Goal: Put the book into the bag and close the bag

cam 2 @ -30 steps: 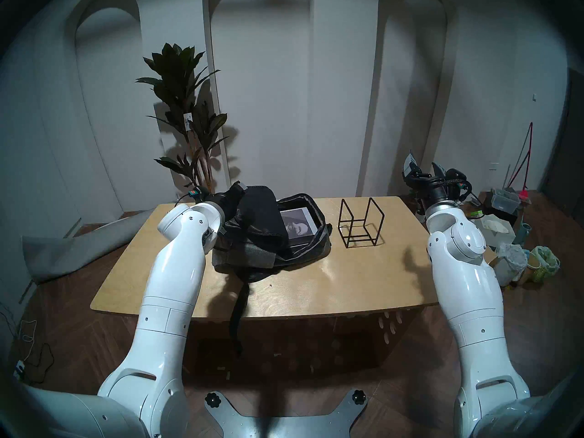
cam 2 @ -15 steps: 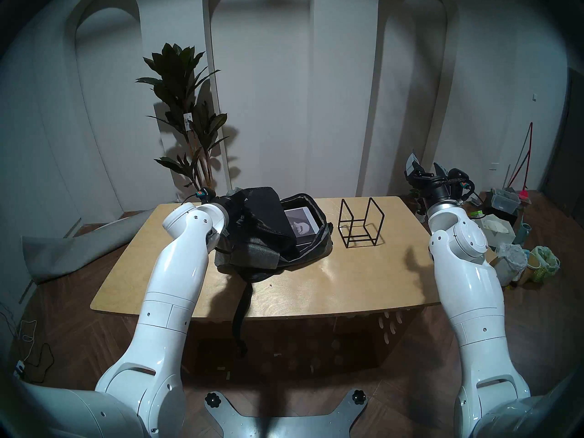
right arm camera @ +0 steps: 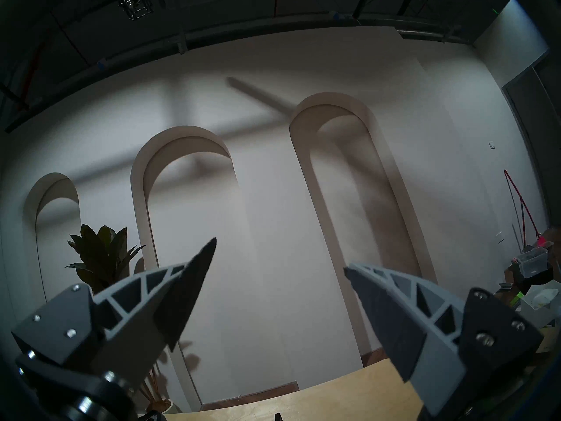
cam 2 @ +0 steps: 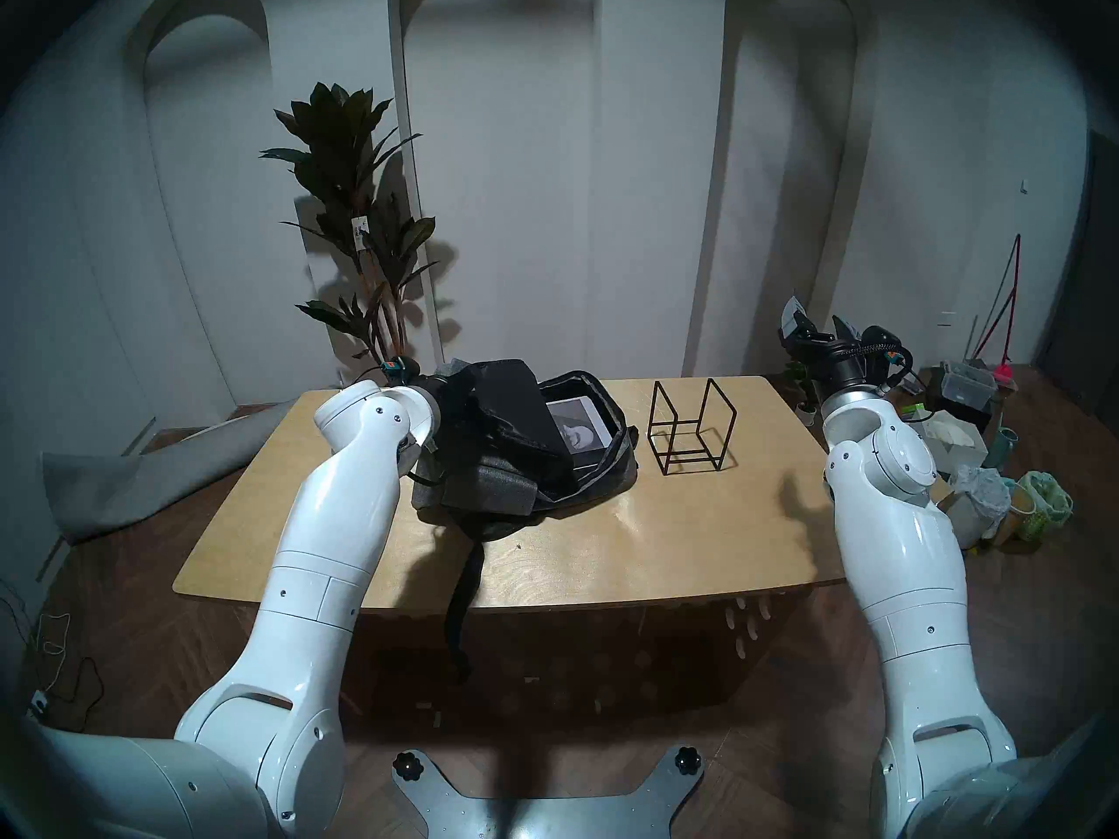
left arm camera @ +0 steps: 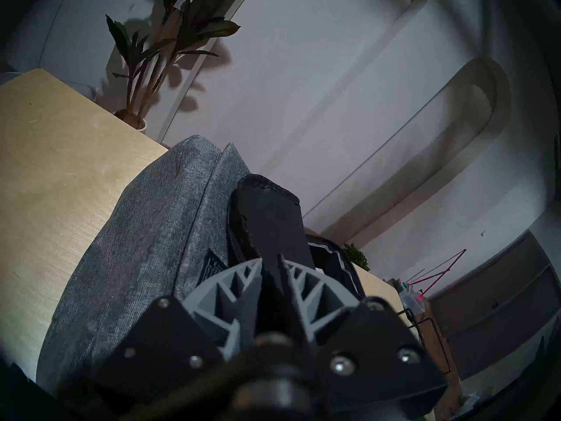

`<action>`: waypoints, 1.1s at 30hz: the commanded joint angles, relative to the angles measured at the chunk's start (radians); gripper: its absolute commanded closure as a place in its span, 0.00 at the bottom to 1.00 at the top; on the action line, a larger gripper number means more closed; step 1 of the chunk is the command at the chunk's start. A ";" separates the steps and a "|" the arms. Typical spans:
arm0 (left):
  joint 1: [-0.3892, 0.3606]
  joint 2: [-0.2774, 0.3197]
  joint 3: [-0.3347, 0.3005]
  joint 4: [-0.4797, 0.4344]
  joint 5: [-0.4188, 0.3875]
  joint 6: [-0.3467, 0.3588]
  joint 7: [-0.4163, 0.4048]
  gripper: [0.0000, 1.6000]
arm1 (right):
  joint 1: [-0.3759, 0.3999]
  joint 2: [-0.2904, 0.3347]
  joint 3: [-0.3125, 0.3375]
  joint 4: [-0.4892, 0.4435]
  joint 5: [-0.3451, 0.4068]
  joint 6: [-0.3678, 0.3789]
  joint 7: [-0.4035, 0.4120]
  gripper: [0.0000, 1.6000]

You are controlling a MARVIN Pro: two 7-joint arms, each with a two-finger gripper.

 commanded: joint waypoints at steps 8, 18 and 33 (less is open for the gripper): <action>-0.038 0.007 0.017 -0.019 0.010 0.045 0.002 0.52 | 0.018 0.005 0.012 0.034 0.020 -0.033 0.042 0.00; -0.032 0.010 0.020 -0.032 0.013 0.088 0.012 0.42 | 0.020 0.005 0.013 0.057 0.027 -0.050 0.064 0.00; -0.037 0.014 0.018 -0.048 -0.015 0.189 0.036 0.54 | 0.032 0.008 0.013 0.081 0.033 -0.058 0.078 0.00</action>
